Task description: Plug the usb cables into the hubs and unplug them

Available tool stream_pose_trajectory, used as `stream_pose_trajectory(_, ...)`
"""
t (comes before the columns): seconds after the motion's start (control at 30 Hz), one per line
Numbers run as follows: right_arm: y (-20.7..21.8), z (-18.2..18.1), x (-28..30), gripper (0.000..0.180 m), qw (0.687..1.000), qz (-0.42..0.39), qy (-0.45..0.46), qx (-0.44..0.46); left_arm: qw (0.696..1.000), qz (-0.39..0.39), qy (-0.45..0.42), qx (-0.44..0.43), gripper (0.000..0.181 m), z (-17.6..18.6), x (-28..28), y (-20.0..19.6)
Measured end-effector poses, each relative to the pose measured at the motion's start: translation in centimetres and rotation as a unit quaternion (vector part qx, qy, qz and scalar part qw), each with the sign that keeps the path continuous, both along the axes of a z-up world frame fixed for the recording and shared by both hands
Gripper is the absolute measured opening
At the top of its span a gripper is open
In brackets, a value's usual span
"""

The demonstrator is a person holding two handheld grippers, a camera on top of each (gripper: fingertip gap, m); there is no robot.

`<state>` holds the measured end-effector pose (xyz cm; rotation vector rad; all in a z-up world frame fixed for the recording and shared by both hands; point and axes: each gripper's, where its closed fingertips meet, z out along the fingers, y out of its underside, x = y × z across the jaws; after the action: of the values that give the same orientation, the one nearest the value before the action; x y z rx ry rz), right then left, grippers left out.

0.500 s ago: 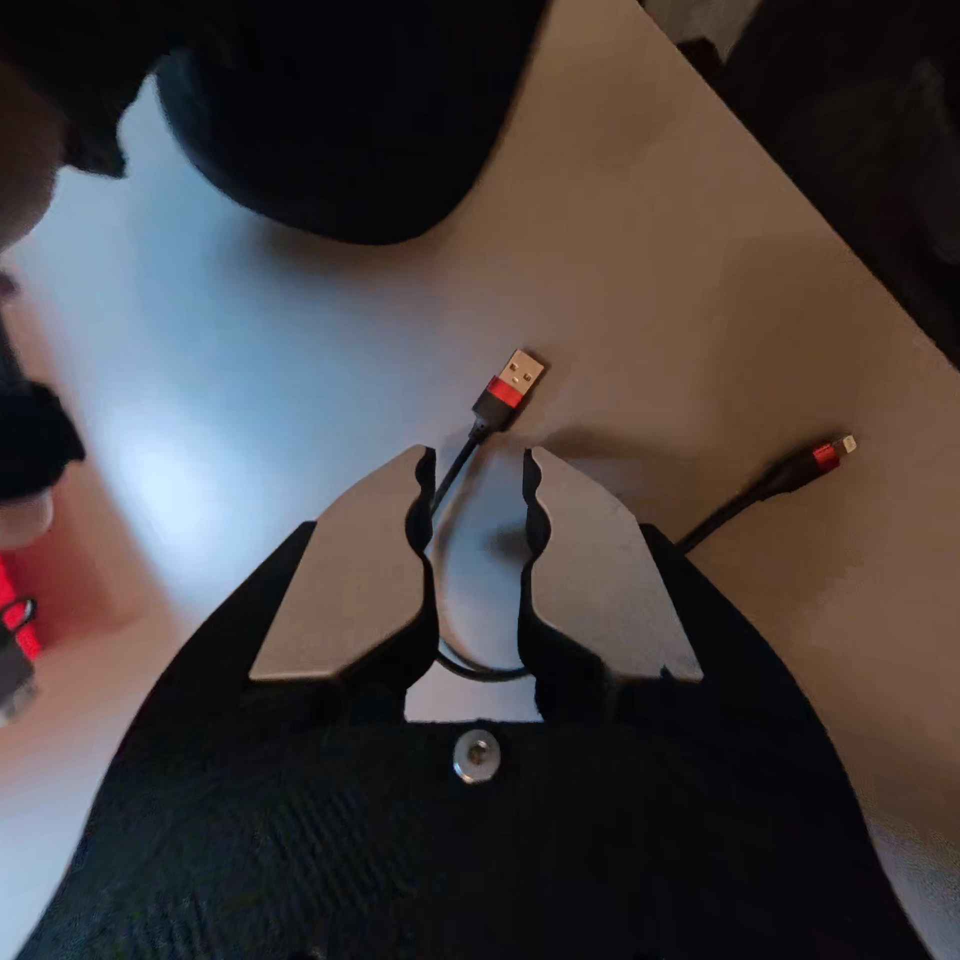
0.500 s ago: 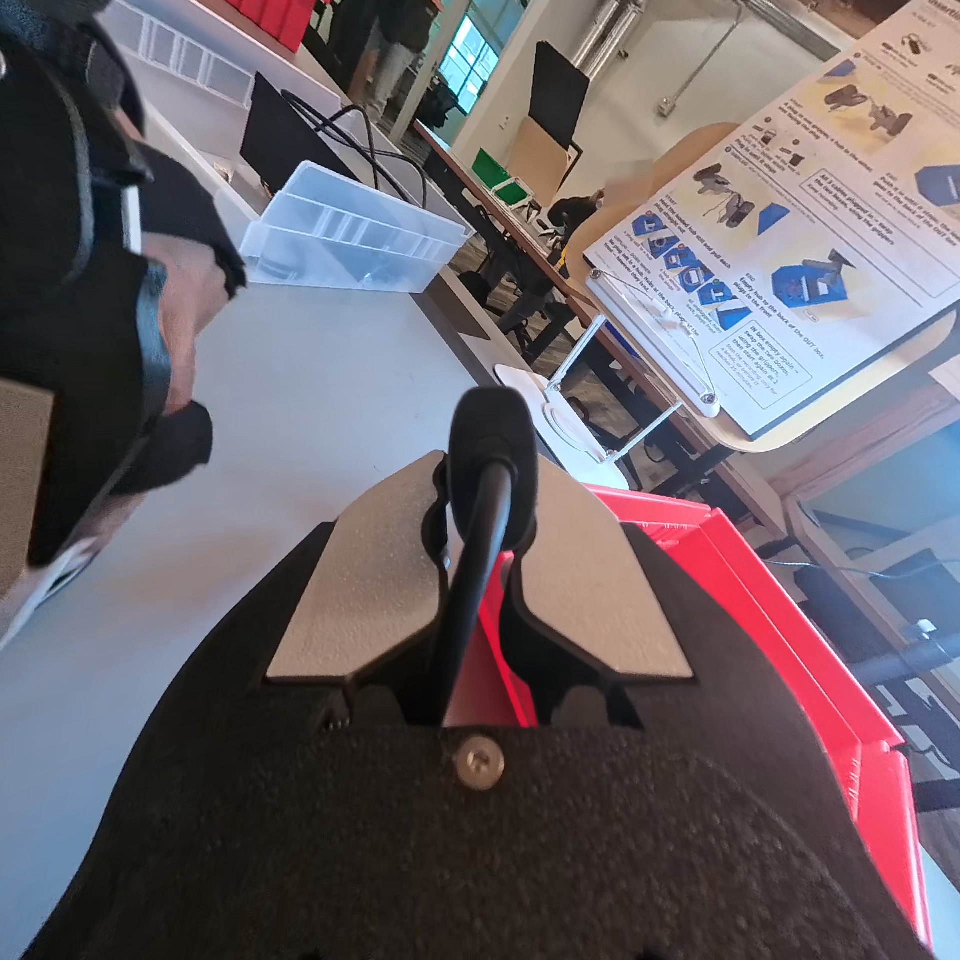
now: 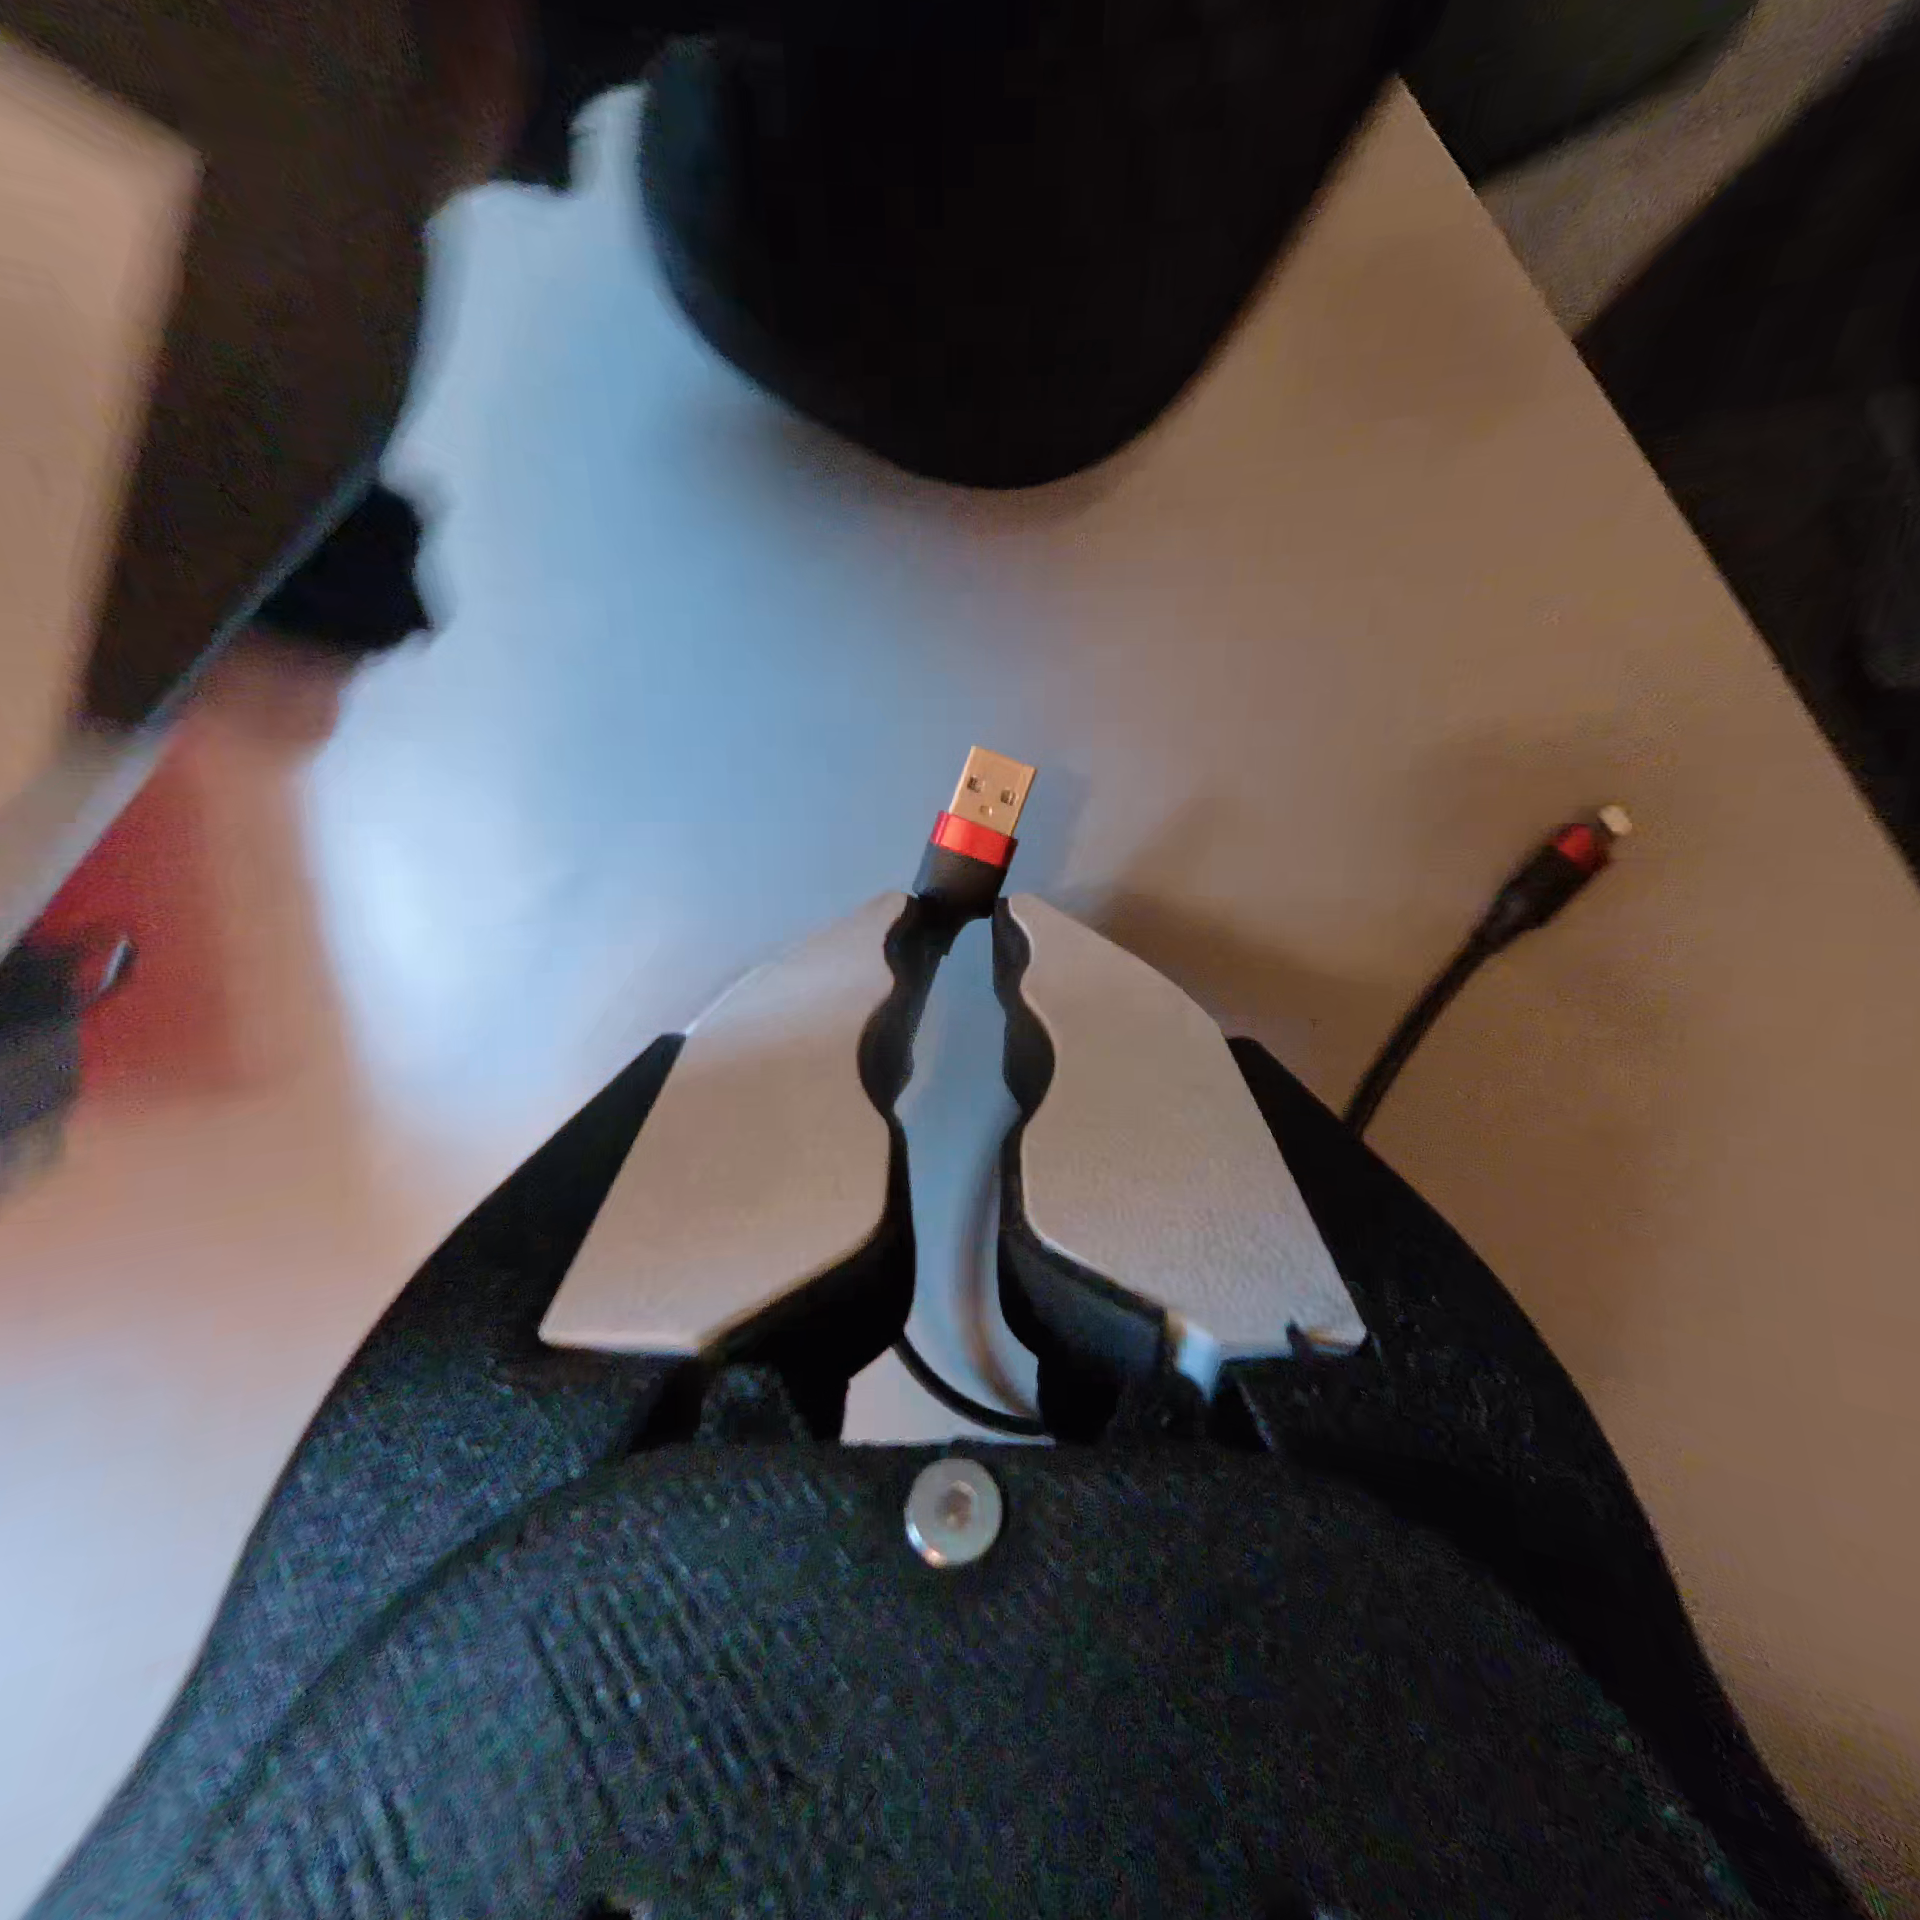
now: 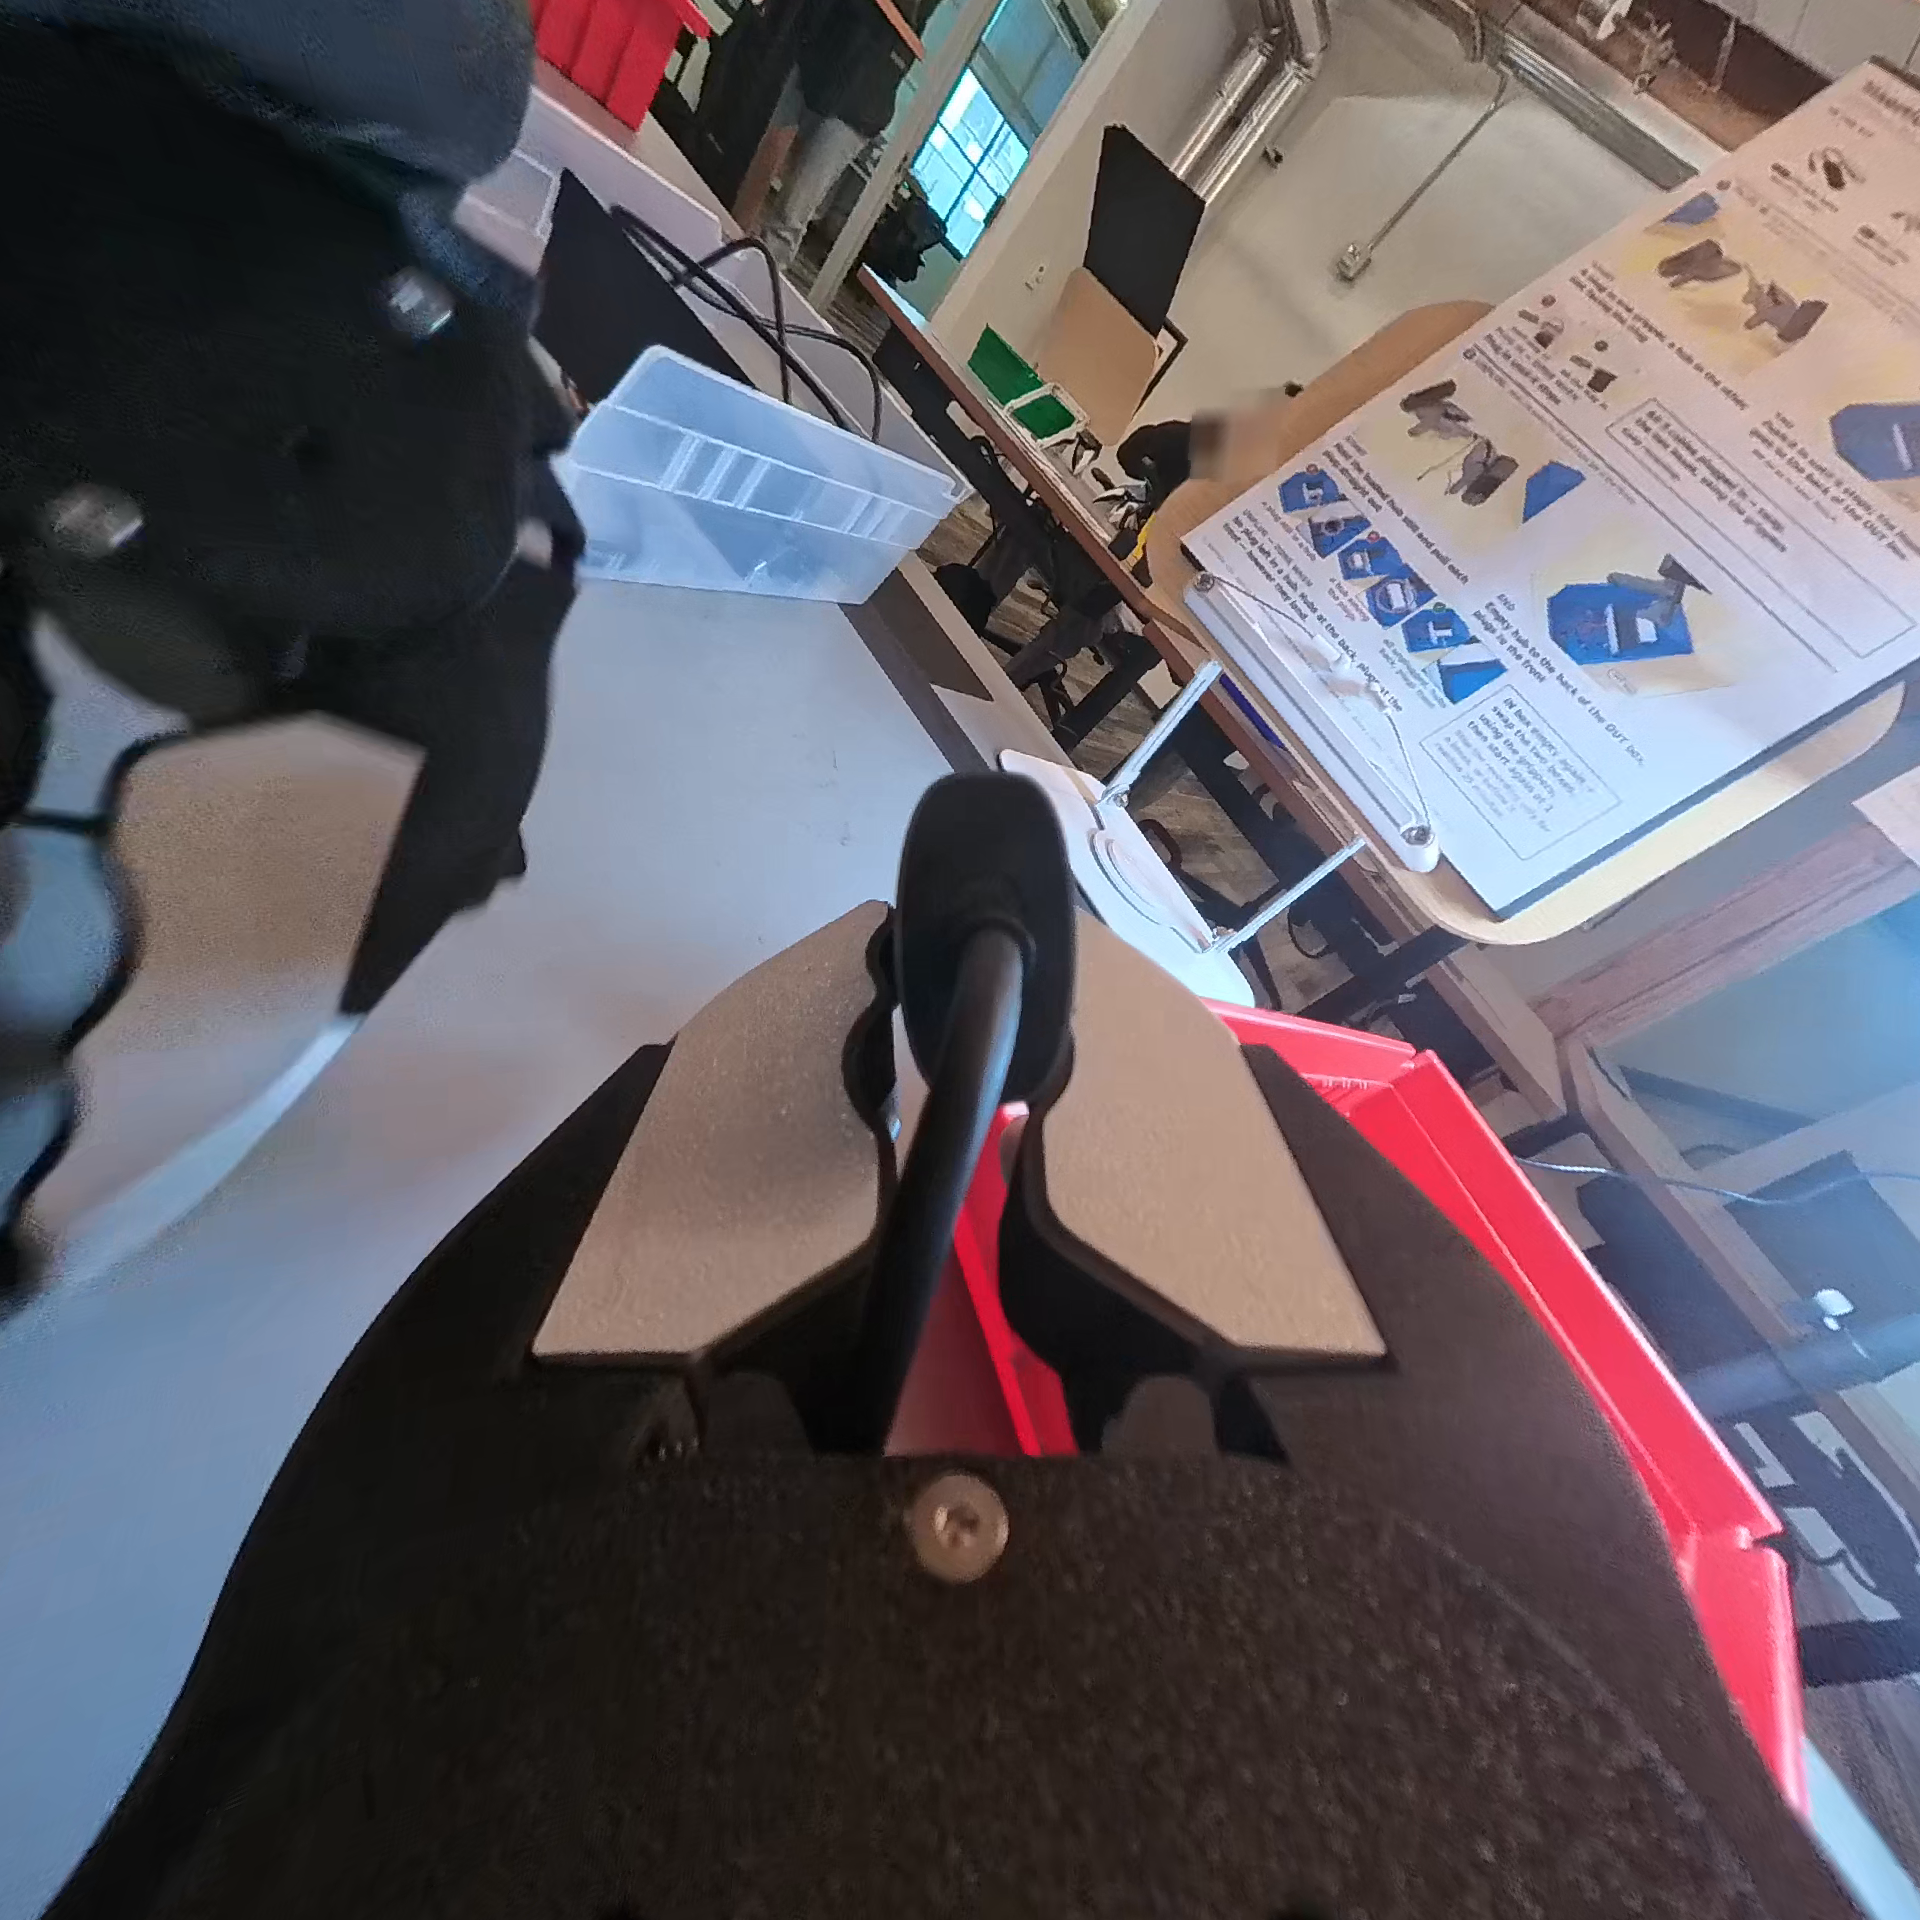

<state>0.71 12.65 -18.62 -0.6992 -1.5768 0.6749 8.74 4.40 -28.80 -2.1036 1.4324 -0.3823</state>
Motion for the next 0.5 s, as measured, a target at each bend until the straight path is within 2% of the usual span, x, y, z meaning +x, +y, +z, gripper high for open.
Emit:
stream_pose_trajectory(0.13, -1.0, -0.5, -0.1, 0.018, 0.999, 0.014, -0.006, 0.043, 0.978, 0.177, -0.104, 0.018, 0.012, 2.9, -5.5, -0.2)
stream_pose_trajectory(0.23, -2.1, -1.5, -0.4, 0.018, 0.996, 0.026, -0.017, 0.085, 0.950, 0.271, -0.157, 0.008, 0.012, 4.2, -8.7, -0.9)
stream_pose_trajectory(0.33, -2.8, -2.6, -0.8, 0.018, 0.989, 0.023, -0.026, 0.147, 0.930, 0.312, -0.193, -0.020, 0.012, 4.6, -9.7, -1.5)
stream_pose_trajectory(0.5, -4.1, -4.8, -1.5, 0.017, 0.965, 0.021, -0.047, 0.259, 0.913, 0.318, -0.242, -0.078, 0.012, 4.5, -8.5, -1.7)
